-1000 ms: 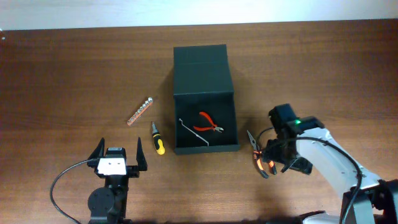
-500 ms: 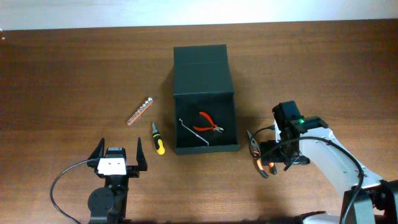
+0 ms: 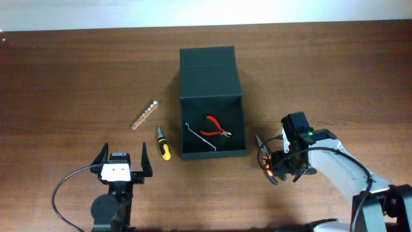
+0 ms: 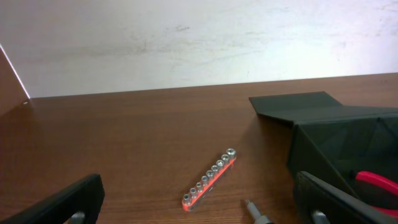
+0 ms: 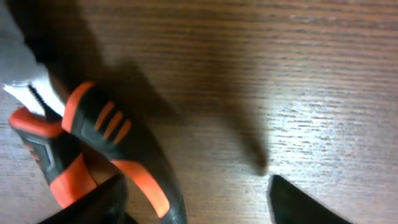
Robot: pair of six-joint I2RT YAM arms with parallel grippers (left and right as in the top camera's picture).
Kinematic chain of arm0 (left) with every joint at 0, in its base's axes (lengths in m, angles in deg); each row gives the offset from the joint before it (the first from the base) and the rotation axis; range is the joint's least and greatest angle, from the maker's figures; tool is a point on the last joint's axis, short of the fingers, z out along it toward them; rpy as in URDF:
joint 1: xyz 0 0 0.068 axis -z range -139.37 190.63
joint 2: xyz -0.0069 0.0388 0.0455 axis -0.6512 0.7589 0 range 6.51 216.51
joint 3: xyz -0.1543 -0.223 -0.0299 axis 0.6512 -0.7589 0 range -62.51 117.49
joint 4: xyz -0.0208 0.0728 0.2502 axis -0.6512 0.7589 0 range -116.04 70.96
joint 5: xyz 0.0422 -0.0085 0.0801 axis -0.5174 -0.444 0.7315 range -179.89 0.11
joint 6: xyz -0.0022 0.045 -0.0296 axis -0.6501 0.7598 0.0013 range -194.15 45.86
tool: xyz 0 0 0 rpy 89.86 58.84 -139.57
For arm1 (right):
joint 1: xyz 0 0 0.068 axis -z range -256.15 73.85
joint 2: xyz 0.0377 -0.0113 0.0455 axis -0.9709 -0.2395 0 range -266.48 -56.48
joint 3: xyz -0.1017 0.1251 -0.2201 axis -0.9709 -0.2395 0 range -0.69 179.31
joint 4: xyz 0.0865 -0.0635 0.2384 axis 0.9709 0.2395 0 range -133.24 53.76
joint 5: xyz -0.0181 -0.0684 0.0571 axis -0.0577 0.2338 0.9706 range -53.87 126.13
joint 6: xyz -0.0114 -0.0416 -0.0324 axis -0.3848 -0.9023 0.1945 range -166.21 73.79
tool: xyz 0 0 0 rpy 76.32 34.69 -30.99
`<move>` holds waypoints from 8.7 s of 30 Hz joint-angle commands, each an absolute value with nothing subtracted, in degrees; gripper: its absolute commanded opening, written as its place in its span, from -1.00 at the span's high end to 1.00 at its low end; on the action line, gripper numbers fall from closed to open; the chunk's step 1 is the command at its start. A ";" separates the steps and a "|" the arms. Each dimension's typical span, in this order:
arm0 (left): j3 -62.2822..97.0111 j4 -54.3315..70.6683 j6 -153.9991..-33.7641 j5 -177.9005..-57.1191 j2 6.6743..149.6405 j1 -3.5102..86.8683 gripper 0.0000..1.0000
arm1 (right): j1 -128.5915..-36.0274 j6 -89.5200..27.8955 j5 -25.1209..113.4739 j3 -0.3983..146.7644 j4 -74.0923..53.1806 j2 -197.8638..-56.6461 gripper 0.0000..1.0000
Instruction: Pack container
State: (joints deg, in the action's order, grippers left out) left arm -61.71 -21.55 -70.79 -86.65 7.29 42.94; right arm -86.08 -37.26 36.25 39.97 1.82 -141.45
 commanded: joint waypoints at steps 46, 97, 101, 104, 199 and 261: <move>-61.98 -21.52 -70.90 -87.11 6.87 43.09 -0.99 | -86.28 -47.25 41.85 69.30 10.84 -140.45 0.93; -62.00 -21.52 -70.90 -87.11 6.87 43.09 -0.98 | -104.31 -69.96 43.20 70.64 -9.13 -161.14 0.82; -61.98 -21.52 -70.88 -87.11 6.87 43.09 -0.99 | -104.31 -69.96 43.20 70.64 -9.70 -161.14 0.71; -62.00 -21.52 -70.90 -87.08 6.87 43.09 -0.99 | -104.31 -69.96 43.20 70.64 -9.92 -161.14 0.64; -62.00 -21.52 -70.90 -87.11 6.87 43.09 -0.99 | -90.32 -48.69 43.03 57.22 21.18 -73.83 -0.98; -0.49 -7.30 -83.97 -90.80 84.81 43.09 -0.99 | -90.32 -48.69 43.03 57.22 21.18 -73.83 -0.98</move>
